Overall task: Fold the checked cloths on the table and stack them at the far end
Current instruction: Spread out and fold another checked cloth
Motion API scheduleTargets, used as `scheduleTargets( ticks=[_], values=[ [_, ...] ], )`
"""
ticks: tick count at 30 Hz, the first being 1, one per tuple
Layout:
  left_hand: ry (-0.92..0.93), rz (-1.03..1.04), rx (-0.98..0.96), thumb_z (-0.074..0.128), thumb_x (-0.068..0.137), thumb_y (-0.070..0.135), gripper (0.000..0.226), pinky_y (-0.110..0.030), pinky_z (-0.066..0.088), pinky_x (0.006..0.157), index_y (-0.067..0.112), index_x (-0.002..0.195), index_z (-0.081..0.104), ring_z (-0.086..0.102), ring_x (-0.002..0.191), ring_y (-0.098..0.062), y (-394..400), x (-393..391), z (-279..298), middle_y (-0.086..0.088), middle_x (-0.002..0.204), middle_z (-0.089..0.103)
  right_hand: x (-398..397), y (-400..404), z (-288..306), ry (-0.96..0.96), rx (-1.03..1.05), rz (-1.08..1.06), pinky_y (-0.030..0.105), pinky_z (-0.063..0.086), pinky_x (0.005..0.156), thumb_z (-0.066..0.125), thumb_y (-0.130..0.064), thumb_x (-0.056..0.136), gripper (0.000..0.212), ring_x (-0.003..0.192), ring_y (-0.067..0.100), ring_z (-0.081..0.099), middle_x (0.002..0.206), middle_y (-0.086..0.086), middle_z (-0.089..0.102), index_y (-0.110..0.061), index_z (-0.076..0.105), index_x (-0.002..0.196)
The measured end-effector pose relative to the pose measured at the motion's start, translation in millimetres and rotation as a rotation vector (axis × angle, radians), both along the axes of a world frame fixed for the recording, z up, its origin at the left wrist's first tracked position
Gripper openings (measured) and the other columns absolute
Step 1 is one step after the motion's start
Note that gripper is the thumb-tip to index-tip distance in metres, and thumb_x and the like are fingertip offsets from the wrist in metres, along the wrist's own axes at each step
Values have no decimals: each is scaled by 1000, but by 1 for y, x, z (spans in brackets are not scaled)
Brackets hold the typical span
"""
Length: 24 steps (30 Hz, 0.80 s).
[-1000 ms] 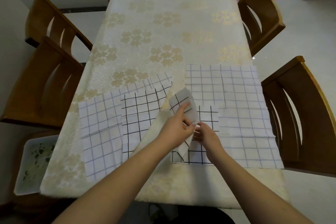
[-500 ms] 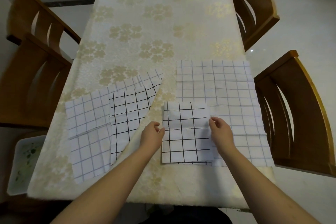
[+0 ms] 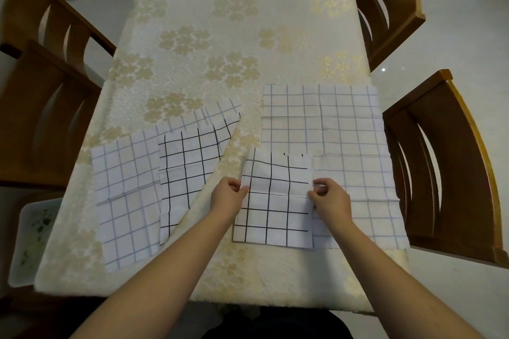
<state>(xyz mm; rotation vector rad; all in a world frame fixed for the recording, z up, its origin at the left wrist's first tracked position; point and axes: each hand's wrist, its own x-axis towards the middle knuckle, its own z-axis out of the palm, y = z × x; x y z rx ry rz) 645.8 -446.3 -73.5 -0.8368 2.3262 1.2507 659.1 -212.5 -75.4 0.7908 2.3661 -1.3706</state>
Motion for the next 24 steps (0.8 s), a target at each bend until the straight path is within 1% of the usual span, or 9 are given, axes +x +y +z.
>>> scheduleTargets(
  ticks=[2, 6, 9, 11, 14, 16, 19, 22, 24],
  values=[
    [36, 35, 58, 69, 90, 26, 24, -24, 43, 68, 17, 108, 55, 58, 87, -11, -1, 1, -1, 1, 103, 62, 1, 0, 0, 10, -10, -2, 9, 43, 44, 66, -8, 88, 26, 72, 12, 61, 86, 2, 66, -18, 61, 111],
    [72, 77, 150, 71, 88, 24, 33, -27, 46, 84, 18, 118, 58, 60, 98, -14, -3, 3, -5, 2, 105, 64, 2, 1, 2, 46, -4, -3, 3, 40, 45, 64, -7, 88, 26, 70, 5, 56, 86, 0, 65, -19, 61, 111],
    [40, 92, 157, 72, 88, 21, 37, -28, 48, 89, 12, 122, 61, 62, 100, -16, -6, 3, -9, -3, 109, 66, 4, 4, 1, 53, 36, -8, 6, 41, 47, 62, -11, 90, 27, 70, 5, 58, 85, -5, 65, -21, 62, 115],
    [19, 93, 126, 72, 88, 21, 37, -27, 48, 86, 11, 122, 62, 61, 98, -16, -7, 3, -10, -2, 107, 65, 6, 3, 2, 72, 62, -6, 9, 42, 55, 59, -13, 92, 30, 75, 6, 59, 87, -6, 64, -20, 60, 121],
    [5, 96, 86, 72, 87, 22, 32, -26, 47, 80, 12, 116, 63, 60, 92, -14, -9, 3, -12, 1, 101, 63, 8, -6, 1, 178, 186, 77, 27, 49, 82, 55, -20, 96, 33, 97, 15, 59, 106, -3, 62, -17, 56, 128],
    [-1, 94, 74, 72, 87, 22, 30, -26, 47, 77, 12, 114, 63, 60, 90, -14, -9, 3, -14, 0, 100, 64, 13, -20, -3, 349, 319, 259, 33, 41, 98, 53, -21, 96, 36, 112, 21, 56, 120, 2, 62, -13, 56, 131],
    [7, 93, 68, 73, 86, 21, 28, -26, 48, 75, 11, 111, 64, 61, 87, -14, -9, 2, -14, -1, 97, 65, 28, -53, -16, 512, 514, 596, 37, 31, 111, 46, -29, 95, 50, 130, 26, 48, 140, 9, 54, -11, 47, 141],
    [13, 101, 84, 73, 86, 21, 28, -28, 51, 79, 10, 110, 64, 63, 88, -15, -9, 1, -16, -1, 96, 66, 41, -78, -32, 489, 575, 769, 38, 14, 120, 38, -38, 97, 61, 146, 21, 23, 158, 6, 30, -14, 30, 152],
    [9, 92, 90, 73, 86, 20, 29, -29, 52, 81, 11, 112, 63, 63, 91, -16, -10, 1, -17, -1, 98, 66, 47, -81, -46, 427, 615, 810, 40, 13, 119, 34, -43, 99, 63, 149, 20, 14, 161, 5, 21, -14, 25, 154]
  ],
)
